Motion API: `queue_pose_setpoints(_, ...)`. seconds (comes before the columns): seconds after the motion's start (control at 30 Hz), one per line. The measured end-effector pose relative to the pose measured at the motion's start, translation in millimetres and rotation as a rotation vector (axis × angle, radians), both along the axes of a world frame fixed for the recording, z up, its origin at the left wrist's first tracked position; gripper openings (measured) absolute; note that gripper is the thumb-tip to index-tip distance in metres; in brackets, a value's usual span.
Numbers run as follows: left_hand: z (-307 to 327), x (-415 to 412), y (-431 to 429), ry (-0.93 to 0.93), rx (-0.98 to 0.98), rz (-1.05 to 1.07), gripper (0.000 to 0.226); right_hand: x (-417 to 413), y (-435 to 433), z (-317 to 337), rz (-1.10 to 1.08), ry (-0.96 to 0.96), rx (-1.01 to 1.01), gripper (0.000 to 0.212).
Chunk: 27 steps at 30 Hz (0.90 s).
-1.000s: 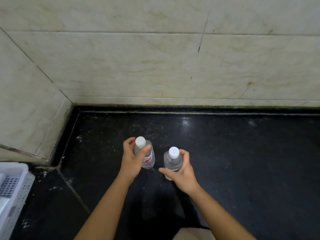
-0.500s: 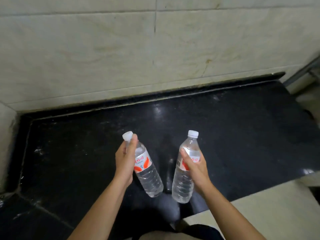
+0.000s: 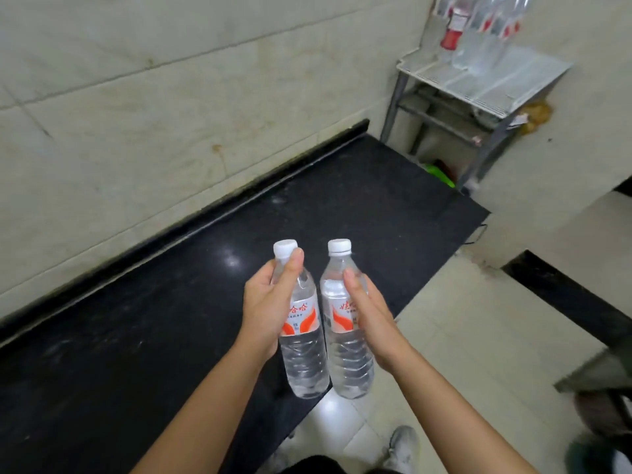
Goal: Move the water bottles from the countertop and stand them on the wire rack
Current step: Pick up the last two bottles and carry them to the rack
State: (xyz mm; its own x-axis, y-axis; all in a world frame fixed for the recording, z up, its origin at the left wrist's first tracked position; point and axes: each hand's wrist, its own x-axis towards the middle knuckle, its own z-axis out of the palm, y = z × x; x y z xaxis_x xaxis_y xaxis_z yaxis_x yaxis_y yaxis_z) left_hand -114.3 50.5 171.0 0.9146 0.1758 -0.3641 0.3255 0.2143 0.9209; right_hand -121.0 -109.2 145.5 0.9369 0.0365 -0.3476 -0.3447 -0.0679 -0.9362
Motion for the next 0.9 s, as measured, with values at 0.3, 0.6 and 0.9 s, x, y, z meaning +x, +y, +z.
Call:
queue_pose_setpoints(0.3,40.0,30.0,-204.3,-0.119,-0.021,-0.001,0.035,21.5,-210.1,23.6,-0.141,-0.118,0.142,0.058)
queue_pose_setpoints(0.6,76.3,72.5,-373.1,-0.240,-0.034,-0.149,0.041,67.1,-410.1,59.8,-0.390,-0.251,0.267,0.047)
queue_pose_setpoints(0.9,68.7,175.1,-469.7,-0.336,-0.002,-0.196,0.030,175.6,-507.0,55.5,-0.535,-0.316,0.287,0.044)
